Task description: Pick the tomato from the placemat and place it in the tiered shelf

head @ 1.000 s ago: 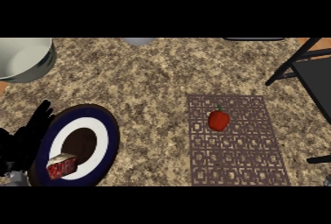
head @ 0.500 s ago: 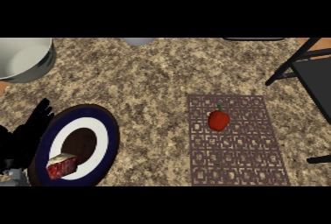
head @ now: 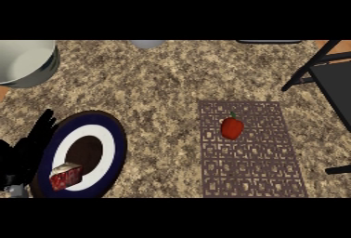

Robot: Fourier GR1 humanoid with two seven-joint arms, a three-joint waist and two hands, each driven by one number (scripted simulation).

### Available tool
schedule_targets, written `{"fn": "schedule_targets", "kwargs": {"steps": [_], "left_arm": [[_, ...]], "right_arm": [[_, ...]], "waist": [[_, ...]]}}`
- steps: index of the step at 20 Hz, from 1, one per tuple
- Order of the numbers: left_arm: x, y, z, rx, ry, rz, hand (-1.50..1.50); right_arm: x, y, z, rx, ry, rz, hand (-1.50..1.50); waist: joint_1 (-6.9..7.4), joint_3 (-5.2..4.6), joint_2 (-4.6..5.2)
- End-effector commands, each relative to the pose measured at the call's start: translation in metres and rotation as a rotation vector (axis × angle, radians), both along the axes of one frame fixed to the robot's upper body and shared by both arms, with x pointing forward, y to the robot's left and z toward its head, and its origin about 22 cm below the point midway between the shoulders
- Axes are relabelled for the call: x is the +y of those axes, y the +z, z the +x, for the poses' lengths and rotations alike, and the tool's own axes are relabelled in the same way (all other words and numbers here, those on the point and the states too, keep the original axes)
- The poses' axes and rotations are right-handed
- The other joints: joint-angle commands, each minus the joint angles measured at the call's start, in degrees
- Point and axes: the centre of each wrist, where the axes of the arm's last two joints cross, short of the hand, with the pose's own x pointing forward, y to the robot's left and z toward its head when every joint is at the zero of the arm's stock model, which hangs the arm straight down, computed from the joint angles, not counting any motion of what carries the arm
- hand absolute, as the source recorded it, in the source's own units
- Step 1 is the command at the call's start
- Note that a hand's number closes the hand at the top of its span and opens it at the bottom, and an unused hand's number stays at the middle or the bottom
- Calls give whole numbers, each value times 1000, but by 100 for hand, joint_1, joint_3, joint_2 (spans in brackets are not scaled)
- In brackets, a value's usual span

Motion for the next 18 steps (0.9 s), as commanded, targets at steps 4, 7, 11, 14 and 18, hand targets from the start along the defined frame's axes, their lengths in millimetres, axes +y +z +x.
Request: {"fn": "schedule_targets", "kwargs": {"steps": [4,7,11,14,18], "left_arm": [[19,16,5,-4,11,8,0],[-2,3,10,16,5,0,0],[-6,-2,12,-1,17,2,0],[7,7,1,-6,10,-4,0],[13,-12,-14,0,31,4,0]], "right_arm": [[5,12,-27,-270,36,82,-150],[19,6,-25,-361,75,81,-150],[34,35,-63,-483,71,7,-150],[51,49,-100,-533,64,-7,-150],[73,67,-148,-527,-3,-29,-150]], "waist": [[-46,3,-14],[-33,4,0],[-81,-1,-12],[-75,-1,-37],[-128,-10,-65]]}}
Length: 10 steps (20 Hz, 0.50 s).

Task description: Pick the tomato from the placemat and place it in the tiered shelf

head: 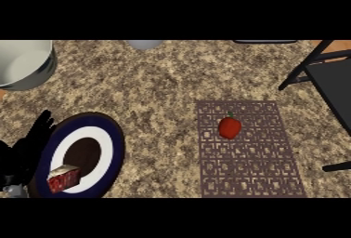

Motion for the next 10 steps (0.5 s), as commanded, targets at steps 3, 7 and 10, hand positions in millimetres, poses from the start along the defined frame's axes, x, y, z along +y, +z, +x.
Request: {"fn": "schedule_targets", "kwargs": {"steps": [3,7,10], "left_arm": [[17,3,-12,22,41,8,0],[10,3,-10,27,47,-9,0],[10,-1,-12,24,75,11,0]], "right_arm": [[39,15,-78,-15,-120,35,-150],[41,4,-103,50,-122,93,-150],[54,-4,-122,47,-90,67,-150]], "waist": [[-141,-18,-92],[-290,-14,-152],[-397,-31,-207]]}}
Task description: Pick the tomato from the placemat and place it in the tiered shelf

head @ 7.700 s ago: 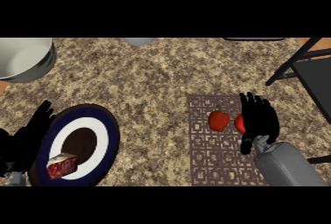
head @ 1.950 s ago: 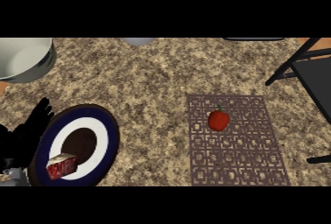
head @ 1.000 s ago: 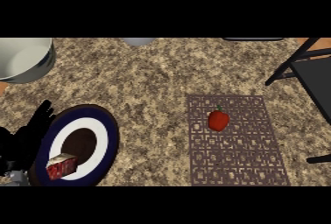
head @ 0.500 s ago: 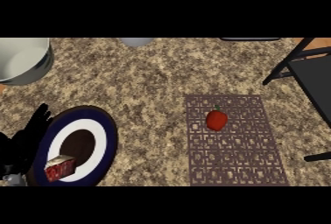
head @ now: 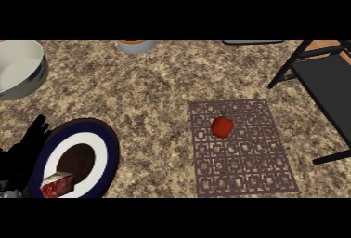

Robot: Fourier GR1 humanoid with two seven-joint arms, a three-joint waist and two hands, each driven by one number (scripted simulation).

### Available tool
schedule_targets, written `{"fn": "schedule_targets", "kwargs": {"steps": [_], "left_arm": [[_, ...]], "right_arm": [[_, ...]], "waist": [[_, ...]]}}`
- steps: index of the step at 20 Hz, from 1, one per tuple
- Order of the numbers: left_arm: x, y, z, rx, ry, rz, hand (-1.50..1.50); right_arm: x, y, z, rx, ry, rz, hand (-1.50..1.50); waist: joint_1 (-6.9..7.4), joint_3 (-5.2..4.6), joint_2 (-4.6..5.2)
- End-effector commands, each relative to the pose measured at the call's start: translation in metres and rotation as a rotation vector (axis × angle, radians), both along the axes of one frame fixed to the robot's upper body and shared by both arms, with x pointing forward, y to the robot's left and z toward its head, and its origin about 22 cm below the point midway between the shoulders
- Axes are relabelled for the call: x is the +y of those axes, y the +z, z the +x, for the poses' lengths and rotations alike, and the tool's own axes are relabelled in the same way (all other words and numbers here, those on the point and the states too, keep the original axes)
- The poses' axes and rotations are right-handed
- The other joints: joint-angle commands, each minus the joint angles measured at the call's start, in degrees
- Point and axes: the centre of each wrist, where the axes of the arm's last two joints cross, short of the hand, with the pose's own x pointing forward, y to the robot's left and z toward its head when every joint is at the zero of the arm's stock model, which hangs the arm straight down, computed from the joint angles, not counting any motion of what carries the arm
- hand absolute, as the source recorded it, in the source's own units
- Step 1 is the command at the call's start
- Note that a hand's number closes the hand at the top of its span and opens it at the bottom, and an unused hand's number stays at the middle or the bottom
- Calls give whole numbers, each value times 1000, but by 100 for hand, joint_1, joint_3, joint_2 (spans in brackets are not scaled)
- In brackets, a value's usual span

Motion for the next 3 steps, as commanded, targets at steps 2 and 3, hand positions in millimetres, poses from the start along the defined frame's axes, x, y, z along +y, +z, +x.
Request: {"fn": "schedule_targets", "kwargs": {"steps": [2,3], "left_arm": [[14,1,-10,2,20,12,0],[8,-3,-9,18,38,1,0]], "right_arm": [[26,-11,-43,50,-22,130,-150],[27,-9,-45,56,-5,109,-150]], "waist": [[-74,-17,-62],[-148,-22,-103]]}}
